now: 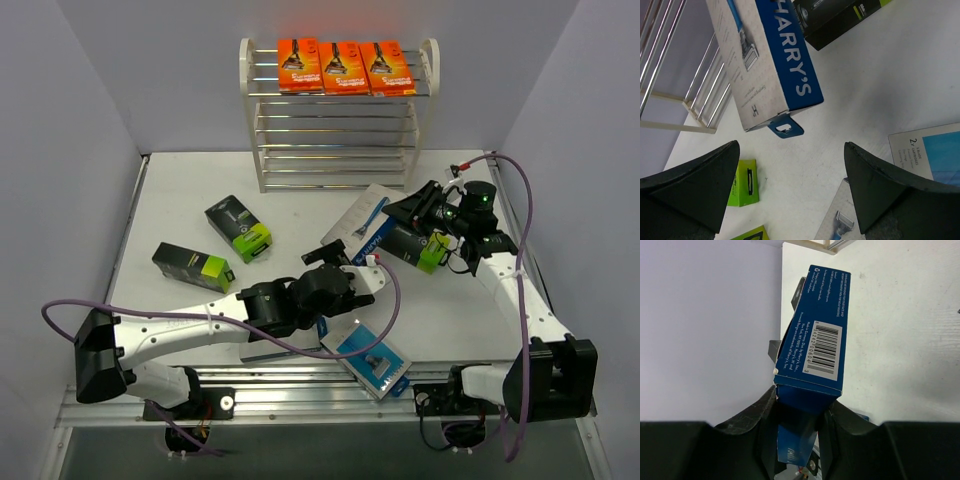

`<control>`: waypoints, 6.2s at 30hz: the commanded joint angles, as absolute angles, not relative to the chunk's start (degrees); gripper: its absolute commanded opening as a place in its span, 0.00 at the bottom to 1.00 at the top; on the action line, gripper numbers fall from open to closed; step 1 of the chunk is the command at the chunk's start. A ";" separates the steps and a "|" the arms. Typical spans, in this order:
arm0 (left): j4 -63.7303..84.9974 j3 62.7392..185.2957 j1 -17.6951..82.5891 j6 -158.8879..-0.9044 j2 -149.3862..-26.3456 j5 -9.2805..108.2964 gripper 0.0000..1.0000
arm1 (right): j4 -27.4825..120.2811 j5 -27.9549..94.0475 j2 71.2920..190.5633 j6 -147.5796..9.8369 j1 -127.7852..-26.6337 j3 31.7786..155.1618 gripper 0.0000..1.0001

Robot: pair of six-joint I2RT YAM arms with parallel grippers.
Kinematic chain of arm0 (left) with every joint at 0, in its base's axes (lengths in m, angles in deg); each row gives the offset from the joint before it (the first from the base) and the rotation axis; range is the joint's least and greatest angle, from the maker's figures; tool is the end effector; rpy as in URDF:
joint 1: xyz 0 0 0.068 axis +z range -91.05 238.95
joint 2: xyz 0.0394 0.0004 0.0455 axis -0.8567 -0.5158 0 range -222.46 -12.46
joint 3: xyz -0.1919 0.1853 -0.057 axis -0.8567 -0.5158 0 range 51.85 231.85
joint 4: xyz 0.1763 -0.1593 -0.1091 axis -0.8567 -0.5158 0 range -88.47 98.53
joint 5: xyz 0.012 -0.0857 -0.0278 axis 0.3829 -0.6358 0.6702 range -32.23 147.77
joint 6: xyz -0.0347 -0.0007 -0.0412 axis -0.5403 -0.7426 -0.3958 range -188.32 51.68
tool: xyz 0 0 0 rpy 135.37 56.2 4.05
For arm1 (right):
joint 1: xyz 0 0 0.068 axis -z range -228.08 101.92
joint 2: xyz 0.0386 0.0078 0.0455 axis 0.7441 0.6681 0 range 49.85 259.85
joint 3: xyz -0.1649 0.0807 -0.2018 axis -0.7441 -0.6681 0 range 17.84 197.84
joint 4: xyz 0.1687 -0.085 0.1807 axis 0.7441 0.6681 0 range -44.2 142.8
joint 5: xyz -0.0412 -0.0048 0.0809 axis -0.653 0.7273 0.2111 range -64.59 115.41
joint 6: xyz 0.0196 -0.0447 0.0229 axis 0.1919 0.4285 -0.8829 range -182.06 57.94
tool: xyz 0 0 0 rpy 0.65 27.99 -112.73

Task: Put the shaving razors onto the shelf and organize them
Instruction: Pass the shaving razor from the right arm to the left, then pass the shaving razor from the left arm to the right

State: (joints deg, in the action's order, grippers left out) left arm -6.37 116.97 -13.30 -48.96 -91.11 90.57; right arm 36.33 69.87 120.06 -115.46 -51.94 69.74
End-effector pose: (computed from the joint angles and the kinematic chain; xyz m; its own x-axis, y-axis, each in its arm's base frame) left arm 0.1134 -0.2908 0.3238 0.0801 0.6631 -0.7442 0.6664 0.5196 0.5347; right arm 0.2779 0.0438 0.3266 -0.6843 0.5283 -0.5027 -0.3173 0.4050 0.8575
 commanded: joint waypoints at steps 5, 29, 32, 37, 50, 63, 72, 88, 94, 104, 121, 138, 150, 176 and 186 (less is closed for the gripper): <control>2.11 118.73 -14.18 -46.61 -94.27 92.66 0.94 | 28.58 74.27 117.79 -120.85 -52.21 68.99 0.00; 12.49 120.14 -13.04 -40.81 -99.12 104.09 0.35 | 28.67 78.75 115.06 -120.68 -52.13 66.26 0.00; 12.05 120.32 -12.95 -41.24 -98.95 104.53 0.29 | 29.45 78.76 114.89 -119.98 -52.04 66.44 0.13; 9.95 119.00 -12.60 -44.84 -96.06 104.53 0.15 | 30.86 78.05 114.97 -119.01 -51.43 66.70 0.47; -4.21 113.03 0.39 -74.06 -81.03 90.83 0.04 | 30.34 76.29 115.68 -118.83 -50.02 66.44 0.61; 3.59 101.69 36.59 -113.29 -65.29 47.77 0.02 | 21.19 75.59 111.55 -120.60 -50.63 61.34 0.66; 40.32 85.60 51.64 -139.50 -66.59 28.86 0.02 | 10.23 65.85 112.25 -125.23 -65.65 58.10 0.69; 58.80 82.44 52.53 -148.29 -71.96 30.44 0.03 | -0.94 53.44 124.99 -128.76 -81.74 62.92 0.69; 61.35 81.82 52.53 -150.05 -73.45 30.52 0.03 | -5.34 53.44 130.61 -129.91 -84.37 66.96 0.68; 63.98 80.77 52.53 -151.20 -75.04 30.17 0.03 | -7.90 53.09 135.80 -129.82 -87.37 71.53 0.66; 68.21 78.83 52.53 -153.66 -76.80 29.29 0.03 | -8.95 51.69 140.29 -130.00 -90.27 75.40 0.56; 68.21 76.63 52.62 -153.22 -76.88 29.20 0.03 | -10.97 51.33 140.55 -130.87 -90.80 75.32 0.29; 64.61 76.63 52.53 -150.68 -76.01 28.85 0.49 | -11.06 50.63 139.76 -131.14 -90.80 74.09 0.08; 49.23 81.20 56.48 -142.59 -71.96 24.46 0.75 | -19.32 50.10 140.55 -138.78 -89.13 67.58 0.00; 35.36 84.10 58.59 -135.12 -68.45 22.35 0.84 | -17.30 48.52 138.71 -138.26 -87.46 66.71 0.00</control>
State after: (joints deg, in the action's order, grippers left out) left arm 40.50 80.67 57.76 -139.43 -70.30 23.97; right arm -12.15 50.46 141.44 -138.57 -88.73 66.94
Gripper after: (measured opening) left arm 0.832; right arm 0.342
